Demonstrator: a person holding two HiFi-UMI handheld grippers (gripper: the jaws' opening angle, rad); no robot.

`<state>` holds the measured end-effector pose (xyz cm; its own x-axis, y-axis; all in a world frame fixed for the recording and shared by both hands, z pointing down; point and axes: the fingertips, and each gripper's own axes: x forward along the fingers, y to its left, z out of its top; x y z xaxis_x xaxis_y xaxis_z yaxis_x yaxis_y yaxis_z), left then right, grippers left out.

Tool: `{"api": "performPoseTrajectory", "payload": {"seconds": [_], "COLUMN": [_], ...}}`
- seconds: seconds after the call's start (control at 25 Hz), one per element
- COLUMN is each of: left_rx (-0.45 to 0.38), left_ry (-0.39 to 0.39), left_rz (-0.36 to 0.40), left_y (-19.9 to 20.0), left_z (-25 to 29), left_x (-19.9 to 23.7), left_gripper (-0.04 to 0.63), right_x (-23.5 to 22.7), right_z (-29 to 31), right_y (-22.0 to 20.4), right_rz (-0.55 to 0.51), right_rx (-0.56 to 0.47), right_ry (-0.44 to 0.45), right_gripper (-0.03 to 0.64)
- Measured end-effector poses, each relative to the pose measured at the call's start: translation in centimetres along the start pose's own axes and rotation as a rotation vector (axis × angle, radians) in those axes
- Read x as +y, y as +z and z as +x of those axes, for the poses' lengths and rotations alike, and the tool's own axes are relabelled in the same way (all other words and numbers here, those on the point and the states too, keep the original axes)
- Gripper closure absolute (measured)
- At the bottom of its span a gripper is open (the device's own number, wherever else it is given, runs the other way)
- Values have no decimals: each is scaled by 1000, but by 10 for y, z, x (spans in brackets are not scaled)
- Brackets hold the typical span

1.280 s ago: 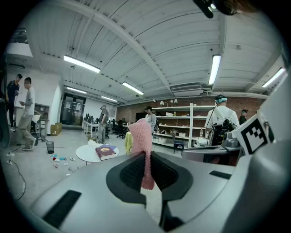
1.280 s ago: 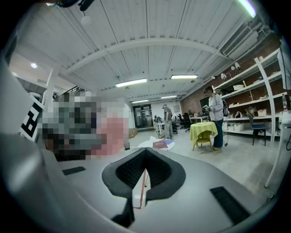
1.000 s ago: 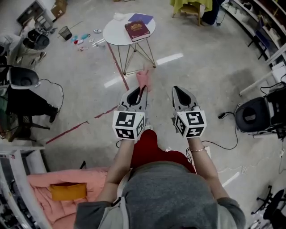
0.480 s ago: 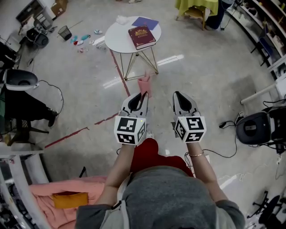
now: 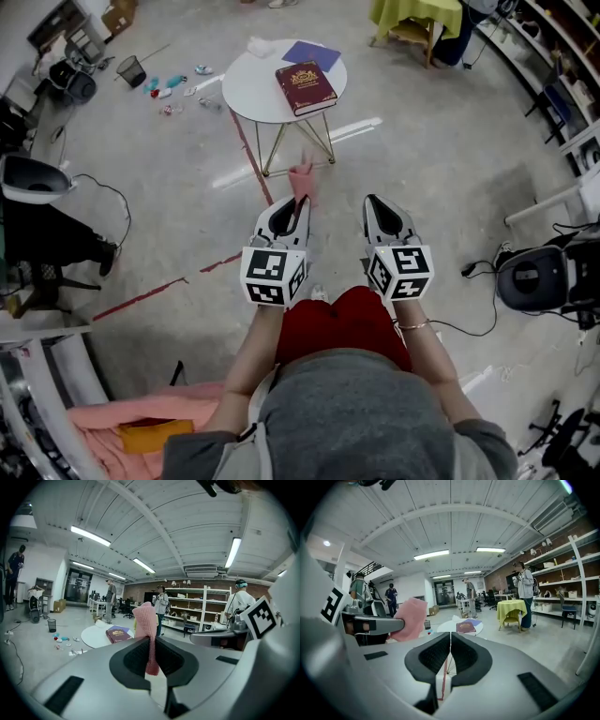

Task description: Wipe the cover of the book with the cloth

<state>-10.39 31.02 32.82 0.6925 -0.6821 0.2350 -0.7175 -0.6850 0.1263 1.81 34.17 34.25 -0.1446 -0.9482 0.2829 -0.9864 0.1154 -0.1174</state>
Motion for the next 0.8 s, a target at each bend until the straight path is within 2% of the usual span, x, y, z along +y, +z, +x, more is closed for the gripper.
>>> {"api": "performPoseTrajectory", "payload": {"seconds": [0.4,0.8], "left_rx": [19,55], "left_ry": [26,82], "left_rz": [-18,-20], "left_y": [0,17], "left_z": [34,141], "left_x": [34,94], "left_gripper": [565,563], "right_x": [-17,-69], "right_z": [48,162], "right_y": [7,34], "right_rz": [6,27], "right_rx": [23,35], "right_ry": [-5,47], "right_gripper": [588,588]}}
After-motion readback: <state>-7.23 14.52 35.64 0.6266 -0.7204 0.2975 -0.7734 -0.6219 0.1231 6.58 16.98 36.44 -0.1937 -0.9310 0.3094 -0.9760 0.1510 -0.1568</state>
